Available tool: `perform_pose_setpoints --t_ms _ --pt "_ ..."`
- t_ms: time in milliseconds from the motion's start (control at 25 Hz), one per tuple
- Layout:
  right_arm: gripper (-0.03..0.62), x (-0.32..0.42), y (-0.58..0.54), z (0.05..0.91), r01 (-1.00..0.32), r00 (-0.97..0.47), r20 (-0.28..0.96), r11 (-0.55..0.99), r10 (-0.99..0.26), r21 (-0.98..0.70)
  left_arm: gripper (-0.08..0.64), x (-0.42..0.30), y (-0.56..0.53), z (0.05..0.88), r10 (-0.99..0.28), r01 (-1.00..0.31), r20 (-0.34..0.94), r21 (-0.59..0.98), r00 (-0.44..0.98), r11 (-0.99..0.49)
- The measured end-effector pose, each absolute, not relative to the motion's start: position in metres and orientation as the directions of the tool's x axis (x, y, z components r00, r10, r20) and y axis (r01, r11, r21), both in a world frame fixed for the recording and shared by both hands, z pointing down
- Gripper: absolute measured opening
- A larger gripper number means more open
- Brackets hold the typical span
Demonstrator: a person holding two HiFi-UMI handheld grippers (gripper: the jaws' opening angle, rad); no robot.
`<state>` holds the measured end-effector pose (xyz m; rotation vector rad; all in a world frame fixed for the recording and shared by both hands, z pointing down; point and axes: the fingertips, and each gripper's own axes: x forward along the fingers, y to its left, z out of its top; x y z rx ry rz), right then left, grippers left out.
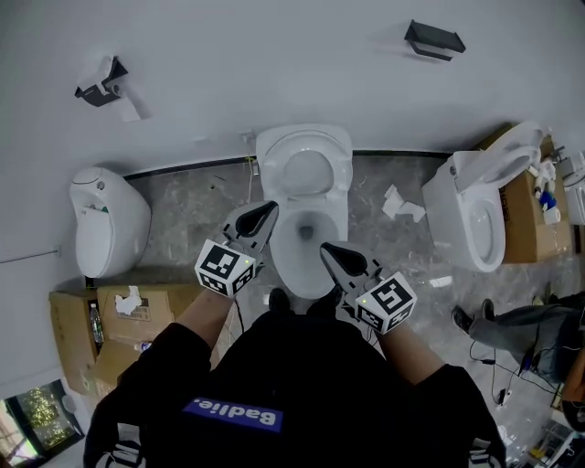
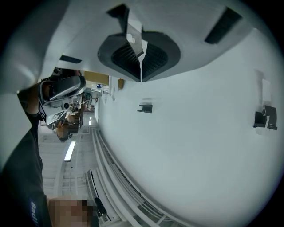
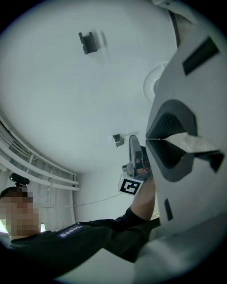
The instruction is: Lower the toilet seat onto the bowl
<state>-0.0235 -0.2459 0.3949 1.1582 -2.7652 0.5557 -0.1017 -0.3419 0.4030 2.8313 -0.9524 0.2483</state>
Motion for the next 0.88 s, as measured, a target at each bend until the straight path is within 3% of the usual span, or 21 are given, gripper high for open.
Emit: perform_pose_setpoints --t_ms 760,880 --pt "0.028 0.028 -0.274 0.429 -0.715 -0.695 0.265 0.603 -0.668 -0.355 0.022 -0.068 -0.465 0.481 -0.567 -0.609 0.366 -0.002 0.738 -0.793" --pt "0.028 0.034 -0.276 0.432 -0.718 -0.691 0.270 0.595 -0.671 -0.361 0.070 -0.062 -0.480 0.493 -0.557 -0.606 0.394 -0.002 0.731 -0.796"
